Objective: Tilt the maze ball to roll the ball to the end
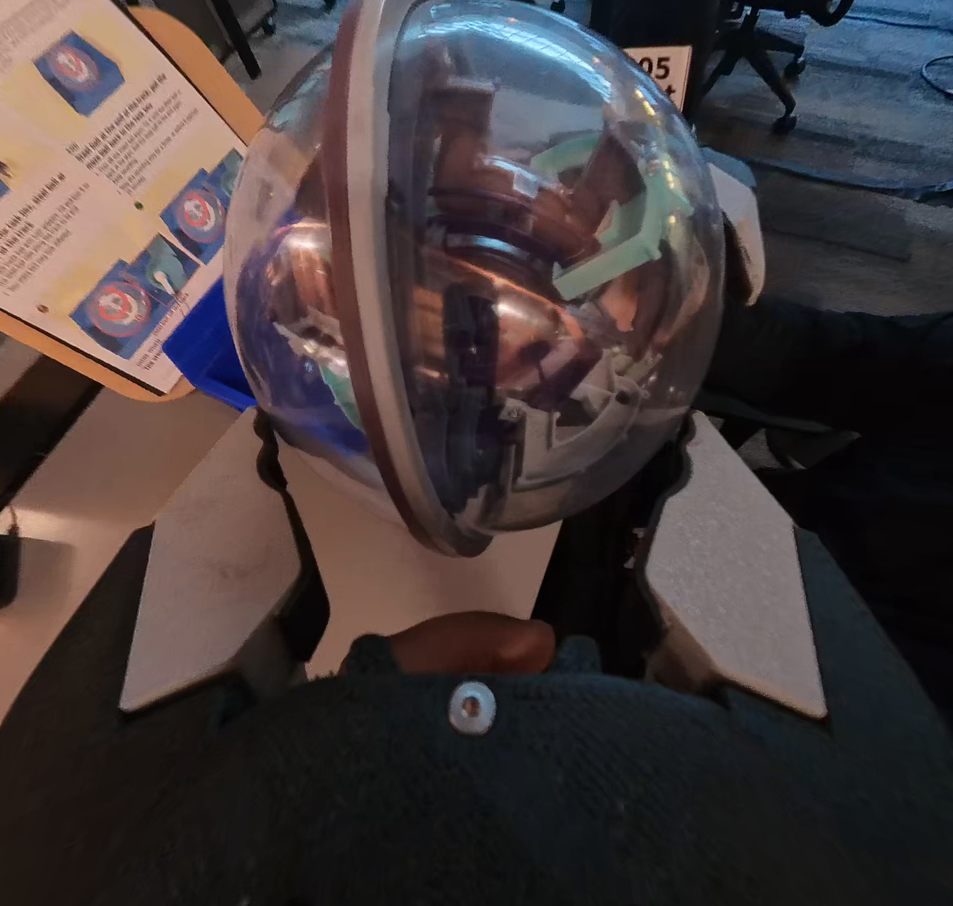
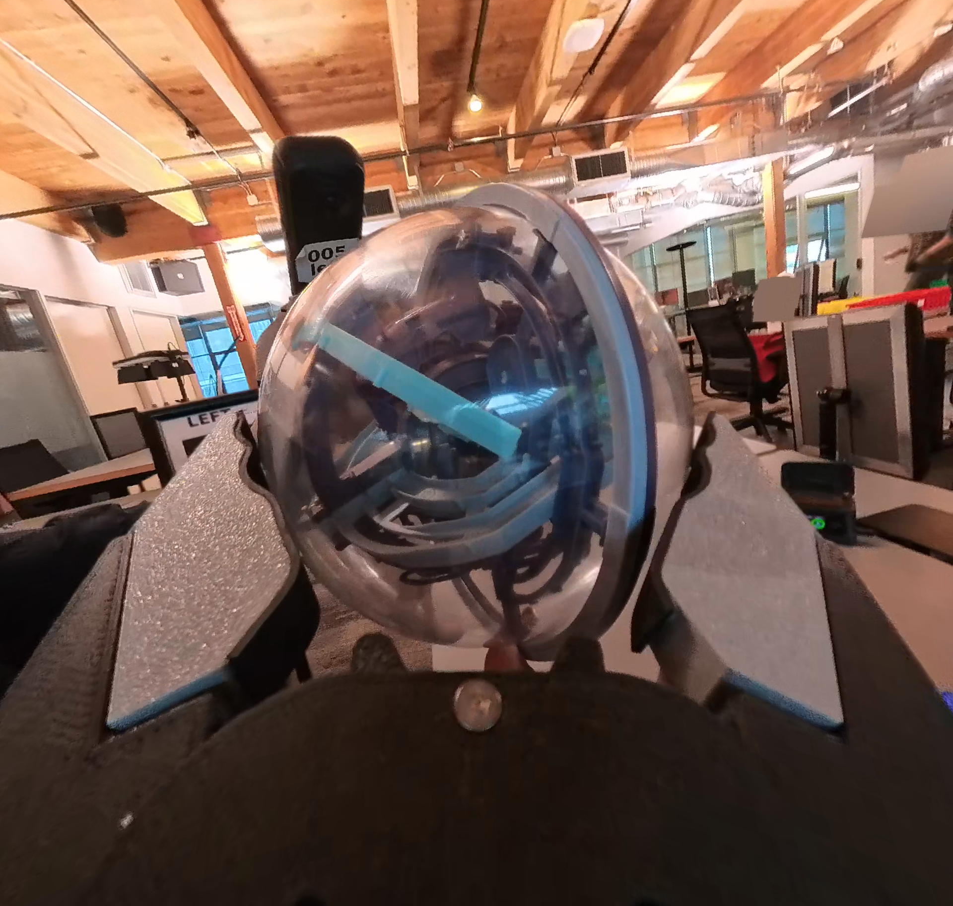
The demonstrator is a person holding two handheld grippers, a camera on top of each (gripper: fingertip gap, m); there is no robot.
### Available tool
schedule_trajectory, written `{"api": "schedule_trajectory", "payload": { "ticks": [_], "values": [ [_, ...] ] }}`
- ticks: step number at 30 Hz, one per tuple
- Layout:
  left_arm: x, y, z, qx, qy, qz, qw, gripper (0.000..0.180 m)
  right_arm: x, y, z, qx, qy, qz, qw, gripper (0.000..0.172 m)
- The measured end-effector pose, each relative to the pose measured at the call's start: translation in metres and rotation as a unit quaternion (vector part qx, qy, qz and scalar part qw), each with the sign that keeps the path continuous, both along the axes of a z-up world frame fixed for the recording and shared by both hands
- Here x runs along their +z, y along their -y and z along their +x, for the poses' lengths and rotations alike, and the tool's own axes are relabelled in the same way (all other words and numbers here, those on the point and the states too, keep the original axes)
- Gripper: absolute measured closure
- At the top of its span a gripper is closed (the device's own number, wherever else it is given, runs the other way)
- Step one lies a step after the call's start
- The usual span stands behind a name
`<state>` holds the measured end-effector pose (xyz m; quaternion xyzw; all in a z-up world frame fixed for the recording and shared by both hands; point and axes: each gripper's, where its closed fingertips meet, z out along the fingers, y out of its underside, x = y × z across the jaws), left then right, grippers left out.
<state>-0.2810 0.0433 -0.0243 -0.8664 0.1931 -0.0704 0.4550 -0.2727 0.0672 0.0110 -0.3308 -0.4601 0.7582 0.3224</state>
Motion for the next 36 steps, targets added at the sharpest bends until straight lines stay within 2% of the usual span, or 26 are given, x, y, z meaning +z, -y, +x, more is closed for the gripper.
{"api": "schedule_trajectory", "payload": {
  "ticks": [8,15,27,36],
  "values": [
    [0.033,-0.001,0.012,-0.024,-0.05,0.073,0.996,0.034,0.036,0.005,0.016,-0.026,-0.05,0.075,0.996,0.014],
    [0.055,0.002,0.018,-0.03,-0.065,0.101,0.992,0.034,0.059,0.01,0.024,-0.033,-0.063,0.11,0.991,0.014],
    [0.069,0.007,0.023,-0.034,-0.079,0.123,0.989,0.034,0.072,0.017,0.031,-0.036,-0.081,0.123,0.988,0.014],
    [0.082,0.009,0.027,-0.054,-0.083,0.174,0.98,0.034,0.086,0.024,0.035,-0.054,-0.09,0.163,0.981,0.014]
  ]
}}
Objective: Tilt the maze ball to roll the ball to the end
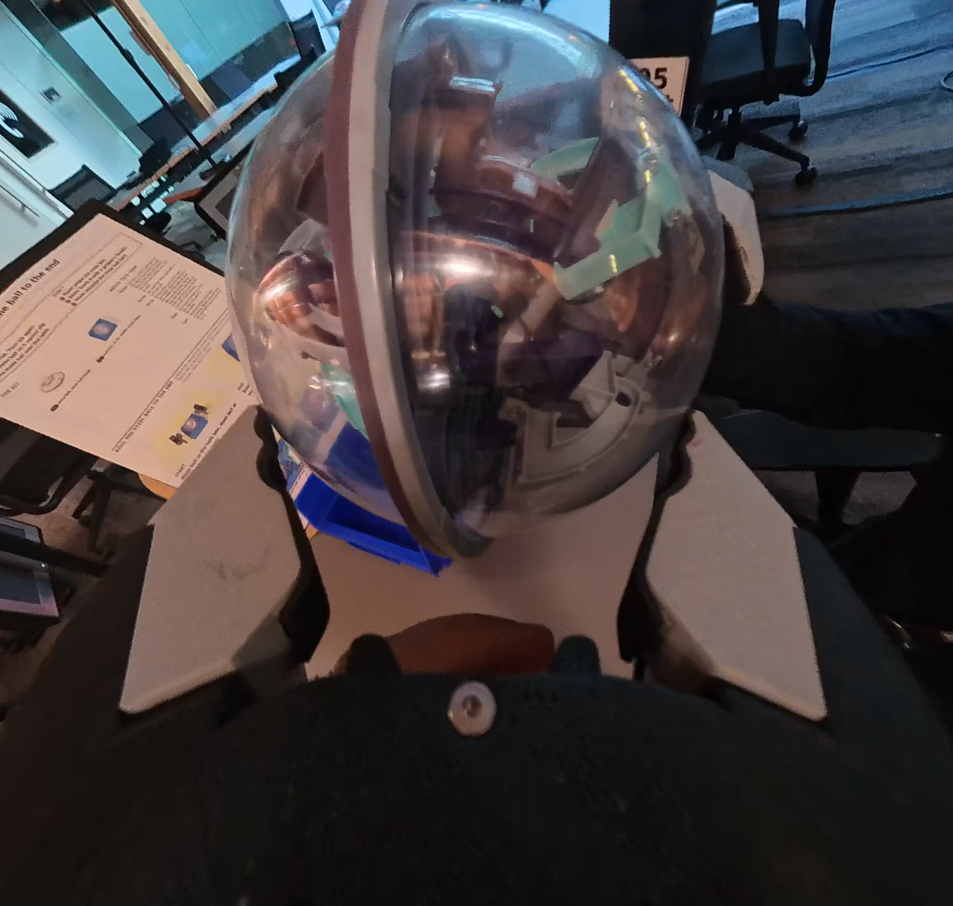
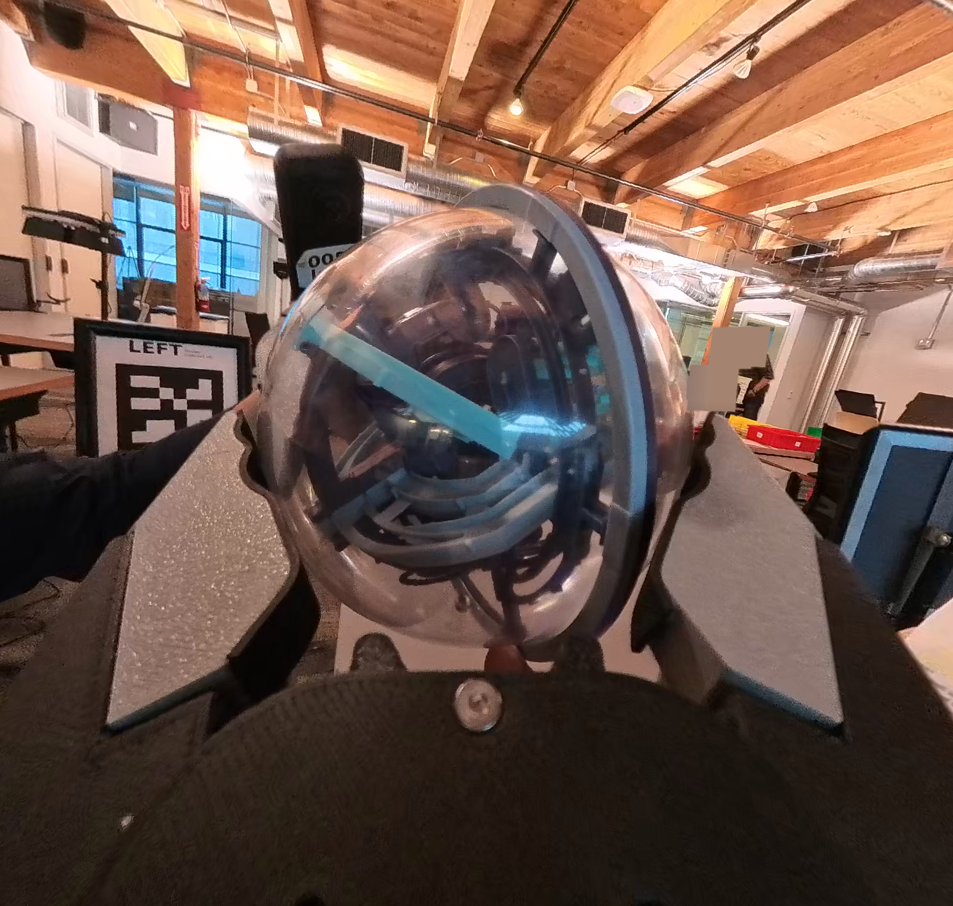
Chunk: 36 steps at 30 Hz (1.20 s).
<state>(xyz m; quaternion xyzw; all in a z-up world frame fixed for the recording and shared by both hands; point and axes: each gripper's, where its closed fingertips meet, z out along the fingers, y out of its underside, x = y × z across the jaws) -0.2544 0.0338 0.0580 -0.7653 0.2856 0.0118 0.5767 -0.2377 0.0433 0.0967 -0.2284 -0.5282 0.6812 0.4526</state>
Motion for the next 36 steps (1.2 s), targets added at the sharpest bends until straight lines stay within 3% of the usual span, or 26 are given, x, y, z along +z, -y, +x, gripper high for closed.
{"api": "schedule_trajectory", "payload": {
  "ticks": [21,36],
  "values": [
    [0.01,0.0,0.001,-0.057,0.039,0.091,0.993,0.034,0.009,0.007,-0.001,-0.045,0.02,0.061,0.997,0.014],
    [0.003,-0.007,-0.001,-0.049,0.069,0.079,0.993,0.034,0.003,-0.002,-0.004,-0.039,0.041,0.04,0.998,0.015]
  ]
}}
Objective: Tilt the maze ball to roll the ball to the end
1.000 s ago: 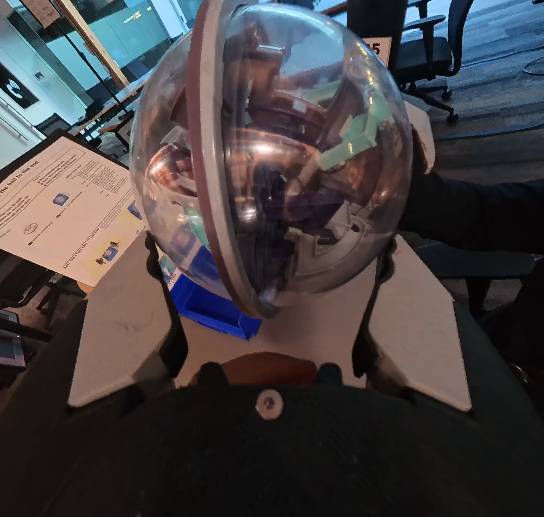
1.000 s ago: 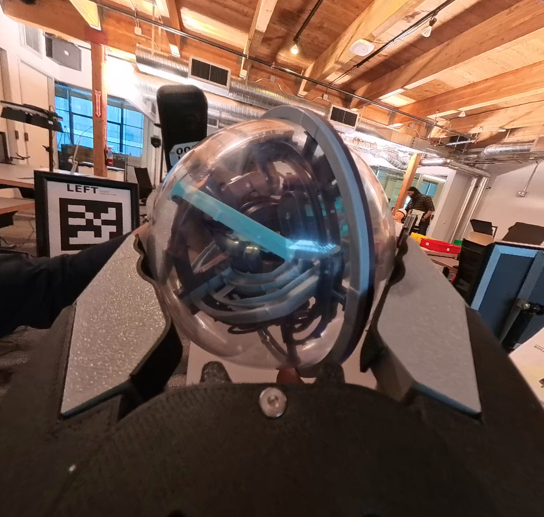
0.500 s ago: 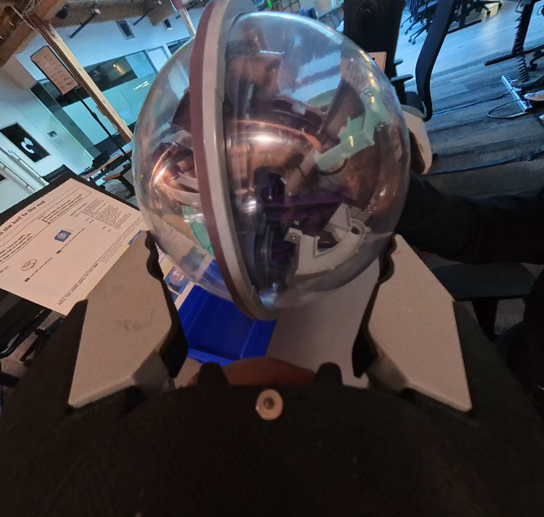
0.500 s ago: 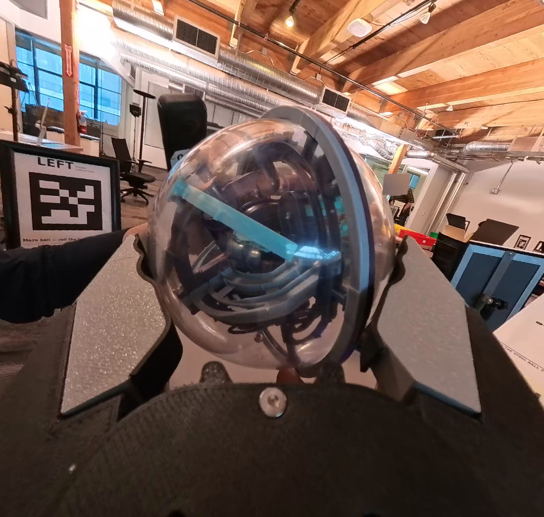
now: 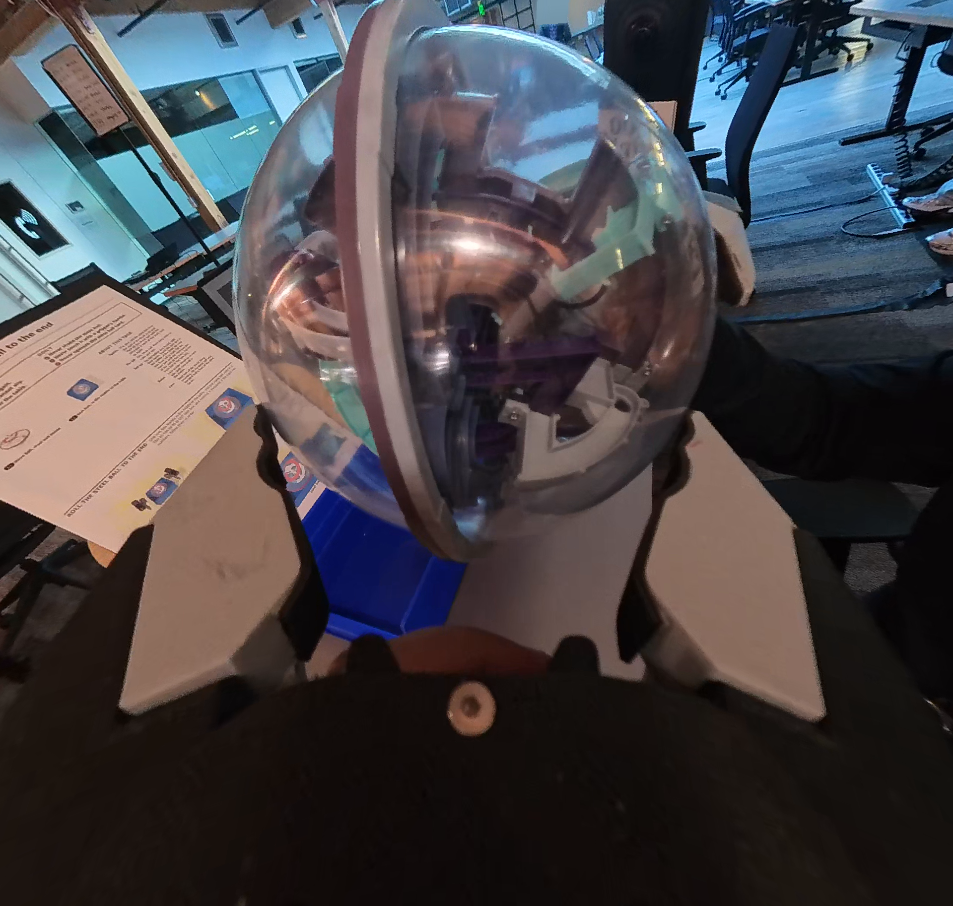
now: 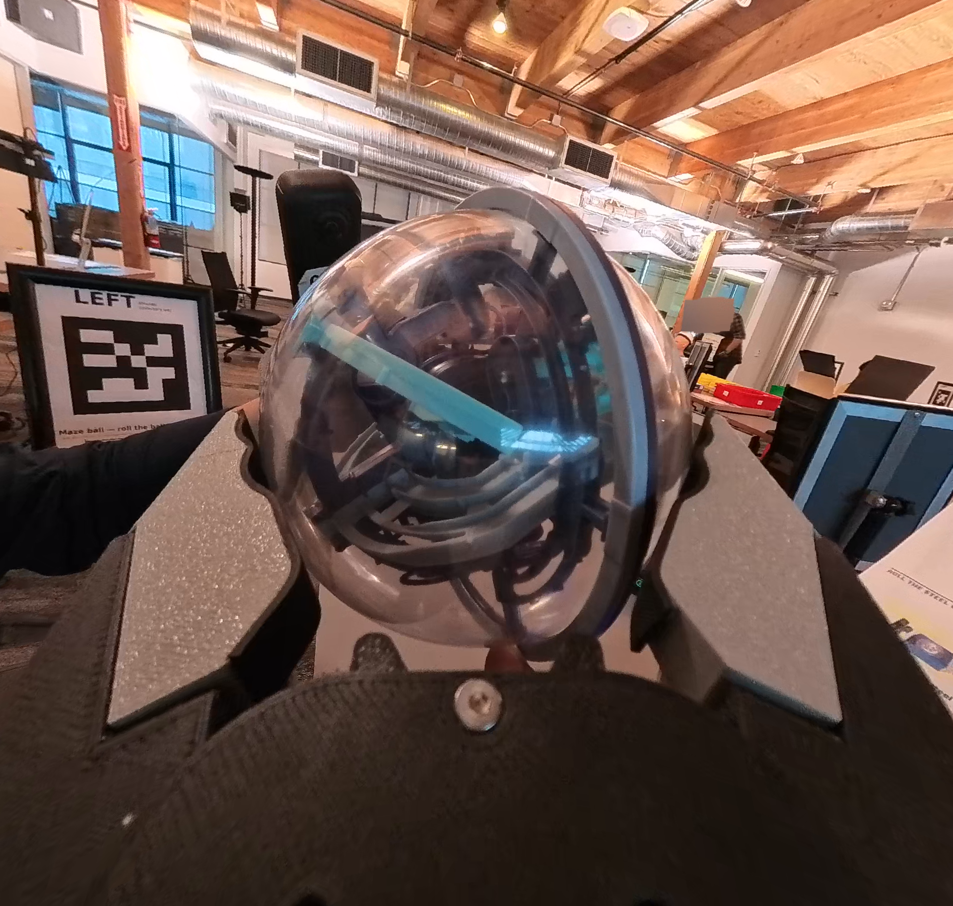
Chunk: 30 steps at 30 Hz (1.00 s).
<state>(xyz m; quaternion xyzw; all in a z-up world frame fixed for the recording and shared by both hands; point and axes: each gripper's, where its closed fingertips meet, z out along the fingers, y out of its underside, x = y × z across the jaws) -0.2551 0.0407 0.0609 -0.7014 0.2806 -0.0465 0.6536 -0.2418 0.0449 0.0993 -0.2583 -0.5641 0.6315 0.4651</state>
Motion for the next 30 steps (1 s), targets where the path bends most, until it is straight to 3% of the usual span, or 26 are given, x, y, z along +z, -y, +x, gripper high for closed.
{"api": "schedule_trajectory", "payload": {
  "ticks": [30],
  "values": [
    [-0.0094,-0.0035,0.0004,0.003,0.038,-0.006,0.999,0.034,-0.0077,-0.006,-0.0019,0.001,0.026,-0.011,1.0,0.016]
  ]
}}
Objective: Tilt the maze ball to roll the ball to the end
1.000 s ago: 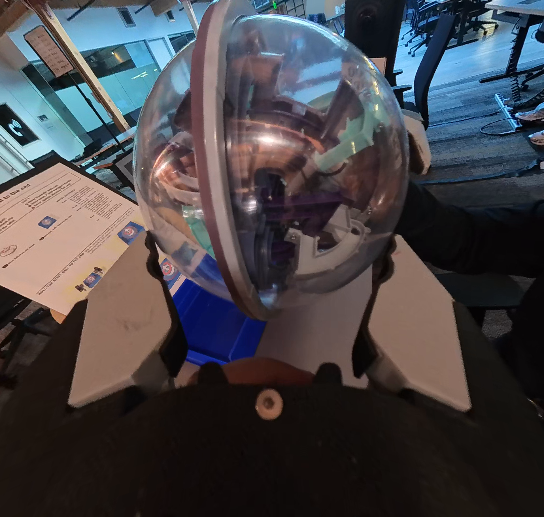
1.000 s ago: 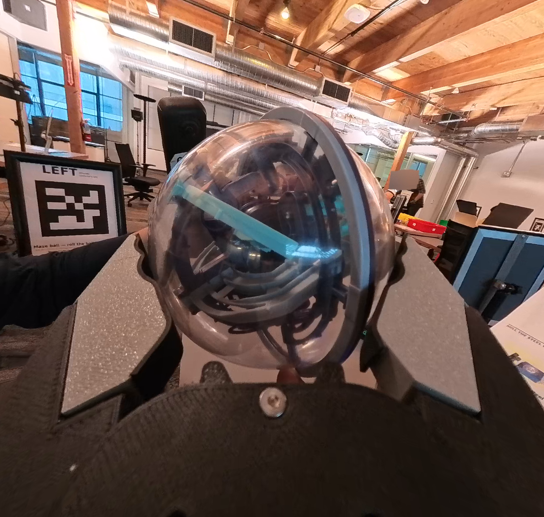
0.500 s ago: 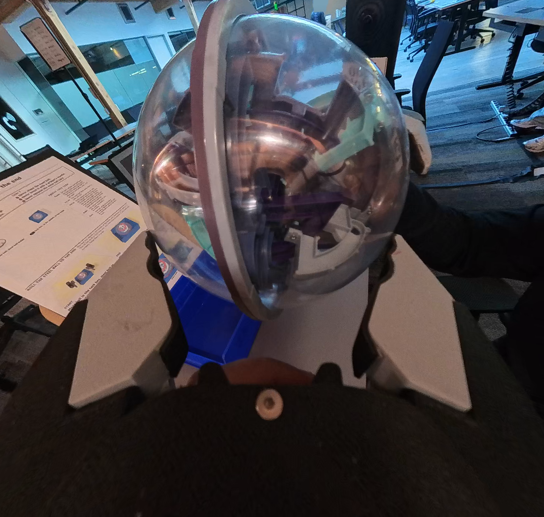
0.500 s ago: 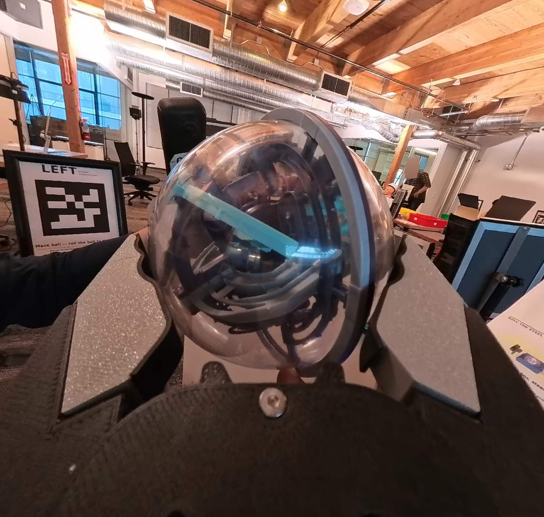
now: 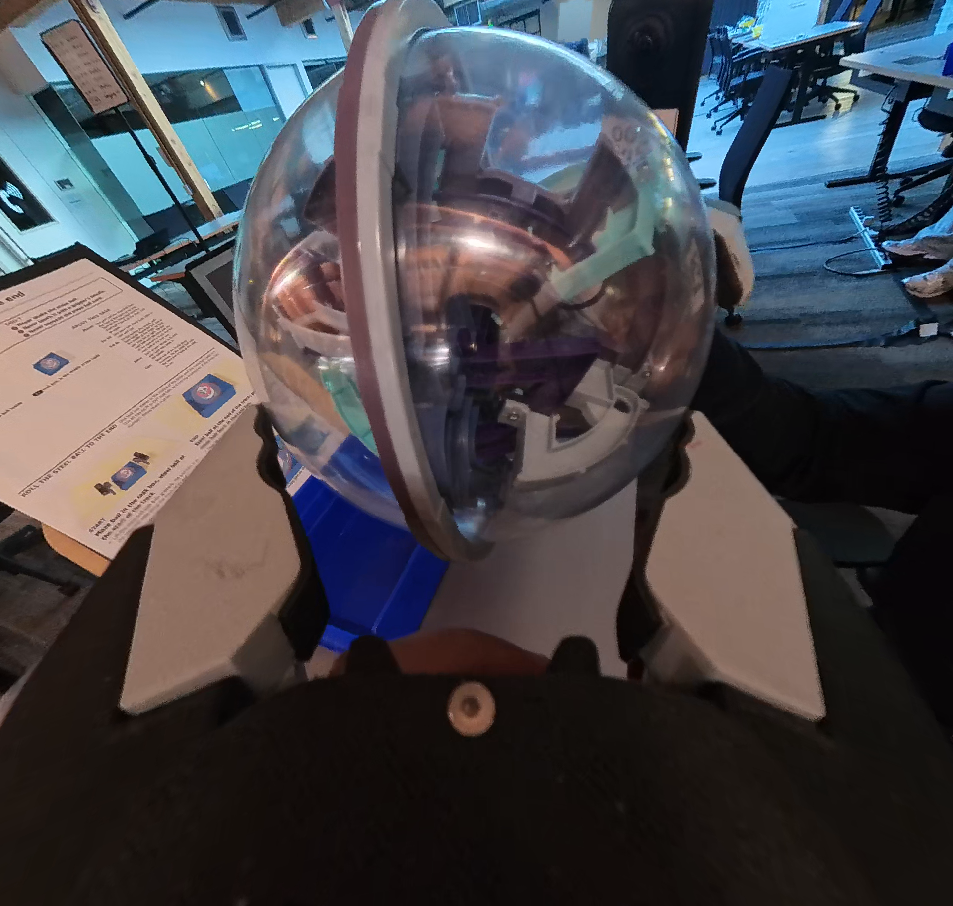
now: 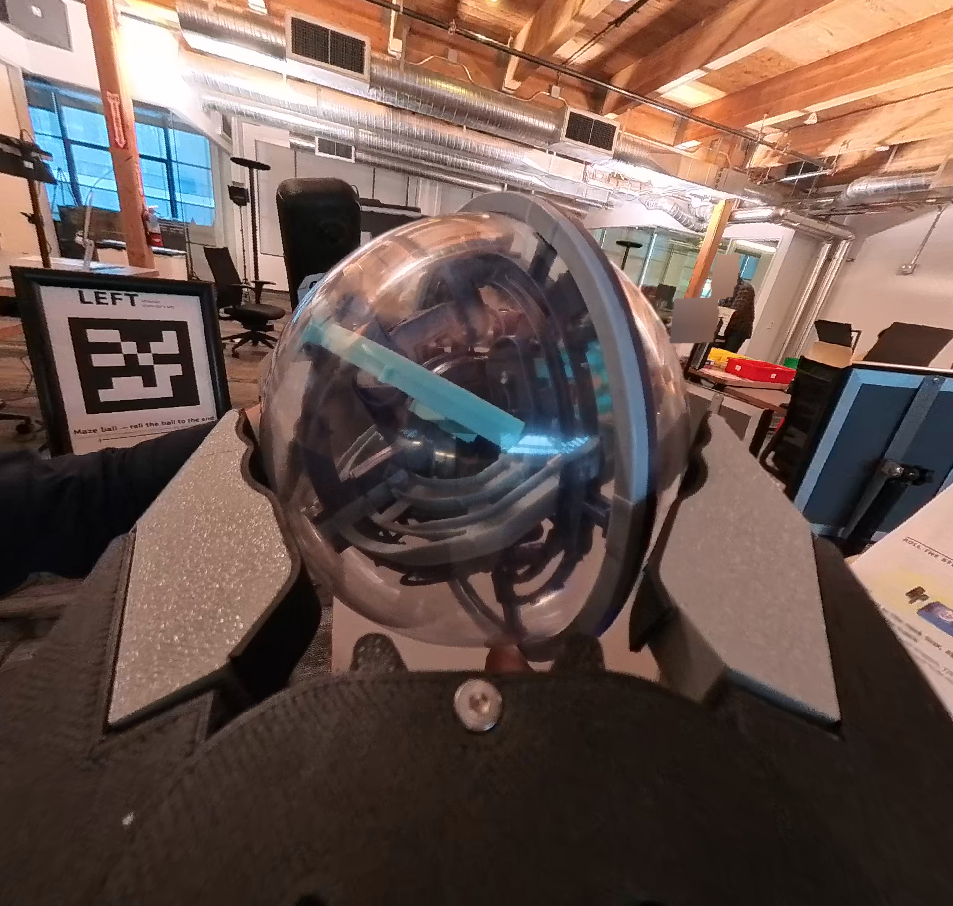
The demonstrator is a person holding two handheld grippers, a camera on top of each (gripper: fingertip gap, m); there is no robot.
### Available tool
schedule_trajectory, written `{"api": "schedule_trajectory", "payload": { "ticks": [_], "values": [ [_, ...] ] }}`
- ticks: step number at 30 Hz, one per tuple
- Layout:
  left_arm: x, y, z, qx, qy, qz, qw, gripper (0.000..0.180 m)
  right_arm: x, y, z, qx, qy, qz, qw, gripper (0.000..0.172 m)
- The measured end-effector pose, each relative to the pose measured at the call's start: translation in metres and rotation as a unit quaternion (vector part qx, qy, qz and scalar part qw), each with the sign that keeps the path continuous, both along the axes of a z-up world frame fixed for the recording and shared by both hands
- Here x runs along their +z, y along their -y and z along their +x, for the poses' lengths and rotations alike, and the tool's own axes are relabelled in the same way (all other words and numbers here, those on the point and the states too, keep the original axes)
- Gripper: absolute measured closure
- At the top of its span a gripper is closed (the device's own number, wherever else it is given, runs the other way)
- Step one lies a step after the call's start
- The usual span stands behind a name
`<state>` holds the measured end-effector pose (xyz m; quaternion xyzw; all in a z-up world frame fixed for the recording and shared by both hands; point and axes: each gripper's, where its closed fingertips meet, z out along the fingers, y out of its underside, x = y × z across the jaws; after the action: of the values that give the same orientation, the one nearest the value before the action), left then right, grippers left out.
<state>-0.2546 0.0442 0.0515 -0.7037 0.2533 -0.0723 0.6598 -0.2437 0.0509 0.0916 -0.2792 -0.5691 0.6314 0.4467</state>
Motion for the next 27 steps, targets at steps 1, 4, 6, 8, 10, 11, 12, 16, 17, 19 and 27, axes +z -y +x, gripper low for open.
{"api": "schedule_trajectory", "payload": {
  "ticks": [1,4,6,8,10,11,12,16,17,19,27],
  "values": [
    [-0.001,-0.001,0.0,0.002,0.005,-0.004,1.0,0.034,-0.001,-0.001,0.0,0.0,0.004,-0.003,1.0,0.016],
    [-0.008,-0.004,0.0,0.007,0.026,-0.021,0.999,0.034,-0.006,-0.006,-0.002,0.003,0.022,-0.019,1.0,0.017],
    [-0.016,-0.007,-0.001,0.01,0.04,-0.036,0.999,0.033,-0.013,-0.01,-0.003,0.003,0.034,-0.031,0.999,0.017],
    [-0.026,-0.01,-0.001,0.012,0.058,-0.051,0.997,0.033,-0.024,-0.015,-0.005,0.005,0.051,-0.048,0.998,0.017],
    [-0.043,-0.013,-0.002,0.013,0.084,-0.075,0.994,0.034,-0.04,-0.02,-0.008,0.006,0.072,-0.071,0.995,0.017],
    [-0.052,-0.015,-0.002,0.015,0.098,-0.087,0.991,0.034,-0.049,-0.023,-0.009,0.008,0.085,-0.085,0.993,0.017],
    [-0.063,-0.016,-0.002,0.016,0.113,-0.098,0.989,0.034,-0.061,-0.025,-0.011,0.009,0.099,-0.098,0.99,0.017],
    [-0.115,-0.02,-0.005,0.017,0.17,-0.153,0.973,0.034,-0.116,-0.033,-0.018,0.012,0.16,-0.157,0.975,0.017],
    [-0.129,-0.02,-0.005,0.017,0.185,-0.168,0.968,0.034,-0.13,-0.035,-0.019,0.011,0.175,-0.171,0.969,0.017],
    [-0.155,-0.02,-0.004,0.015,0.216,-0.189,0.958,0.034,-0.159,-0.037,-0.021,0.009,0.203,-0.199,0.959,0.017],
    [-0.241,-0.009,0.009,0.011,0.278,-0.262,0.924,0.034,-0.25,-0.03,-0.013,0.007,0.279,-0.262,0.924,0.017]
  ]
}}
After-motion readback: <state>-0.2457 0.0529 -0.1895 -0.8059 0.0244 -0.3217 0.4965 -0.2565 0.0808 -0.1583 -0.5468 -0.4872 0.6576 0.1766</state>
